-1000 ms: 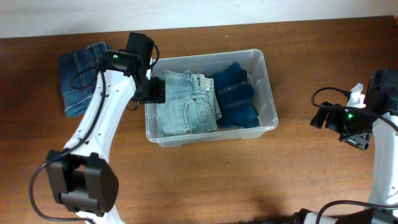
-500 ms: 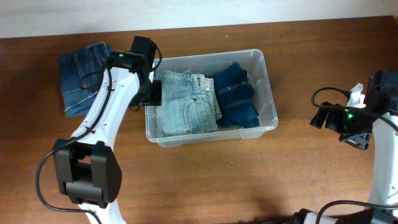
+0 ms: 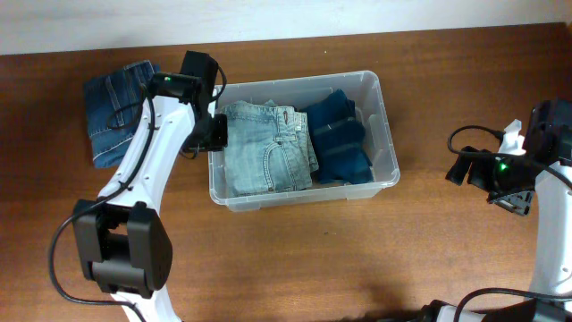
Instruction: Pack container
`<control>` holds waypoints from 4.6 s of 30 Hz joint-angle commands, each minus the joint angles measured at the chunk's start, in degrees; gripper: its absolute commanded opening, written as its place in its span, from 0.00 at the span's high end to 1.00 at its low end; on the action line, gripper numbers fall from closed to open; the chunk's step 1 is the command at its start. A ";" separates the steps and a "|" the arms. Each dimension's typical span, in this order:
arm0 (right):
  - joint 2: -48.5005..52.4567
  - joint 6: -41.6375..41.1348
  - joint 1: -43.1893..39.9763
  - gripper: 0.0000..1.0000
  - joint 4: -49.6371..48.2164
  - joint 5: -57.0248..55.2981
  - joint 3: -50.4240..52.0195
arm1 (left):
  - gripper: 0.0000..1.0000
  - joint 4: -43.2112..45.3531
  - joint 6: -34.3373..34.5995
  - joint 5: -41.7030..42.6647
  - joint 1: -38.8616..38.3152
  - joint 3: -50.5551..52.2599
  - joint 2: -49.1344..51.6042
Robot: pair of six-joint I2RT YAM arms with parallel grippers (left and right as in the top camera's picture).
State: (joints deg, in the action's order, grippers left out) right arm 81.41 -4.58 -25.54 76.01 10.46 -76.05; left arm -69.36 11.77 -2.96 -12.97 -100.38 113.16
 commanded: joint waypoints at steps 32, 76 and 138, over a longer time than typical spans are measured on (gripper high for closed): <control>0.04 -0.33 -0.35 0.02 -0.02 -0.15 0.02 | 0.72 1.29 -0.13 2.58 0.39 0.22 0.83; 0.04 -0.33 -0.35 0.02 -0.02 -0.15 0.02 | 0.99 2.93 -8.41 2.58 0.39 0.22 2.34; 0.04 -0.33 -0.35 0.01 -0.02 -0.13 0.02 | 0.01 1.33 -4.96 5.84 32.59 -31.98 16.76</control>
State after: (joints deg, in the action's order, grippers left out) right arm 81.41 -4.56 -25.54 76.01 10.46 -76.05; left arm -68.47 6.26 2.00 19.68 -131.90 127.96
